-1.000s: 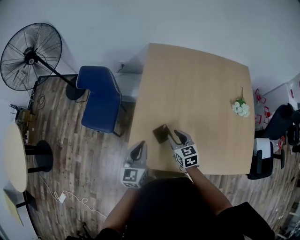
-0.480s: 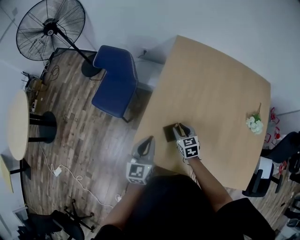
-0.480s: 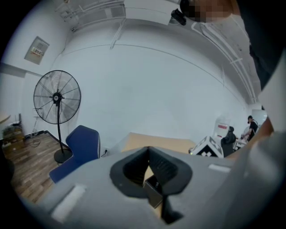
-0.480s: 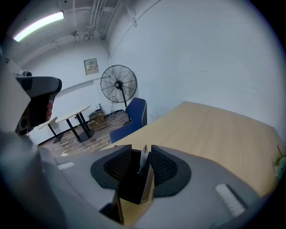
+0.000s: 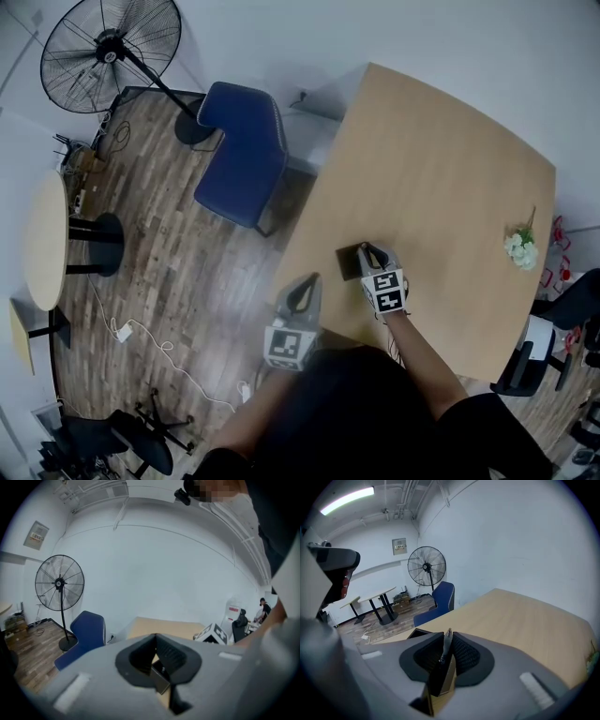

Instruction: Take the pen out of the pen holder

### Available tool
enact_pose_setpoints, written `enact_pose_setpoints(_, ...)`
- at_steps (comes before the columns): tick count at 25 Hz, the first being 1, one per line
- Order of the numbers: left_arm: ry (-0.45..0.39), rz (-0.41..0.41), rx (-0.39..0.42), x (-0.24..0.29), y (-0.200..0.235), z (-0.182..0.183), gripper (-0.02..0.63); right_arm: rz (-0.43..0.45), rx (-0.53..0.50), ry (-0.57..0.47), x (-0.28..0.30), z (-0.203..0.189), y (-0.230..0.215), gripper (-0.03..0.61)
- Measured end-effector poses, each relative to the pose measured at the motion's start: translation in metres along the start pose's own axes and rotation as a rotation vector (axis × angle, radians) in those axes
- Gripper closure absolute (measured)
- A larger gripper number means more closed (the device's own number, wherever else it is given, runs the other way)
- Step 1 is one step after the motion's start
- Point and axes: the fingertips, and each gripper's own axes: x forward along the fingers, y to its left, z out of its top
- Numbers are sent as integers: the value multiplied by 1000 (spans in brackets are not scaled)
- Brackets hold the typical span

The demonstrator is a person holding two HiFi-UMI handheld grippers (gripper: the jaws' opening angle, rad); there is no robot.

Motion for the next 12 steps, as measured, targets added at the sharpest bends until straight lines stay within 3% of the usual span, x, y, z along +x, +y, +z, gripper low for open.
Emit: enact_pose_setpoints(12, -41, -29, 4, -15, 13, 11, 611, -21, 38, -96, -23, 28, 14, 526)
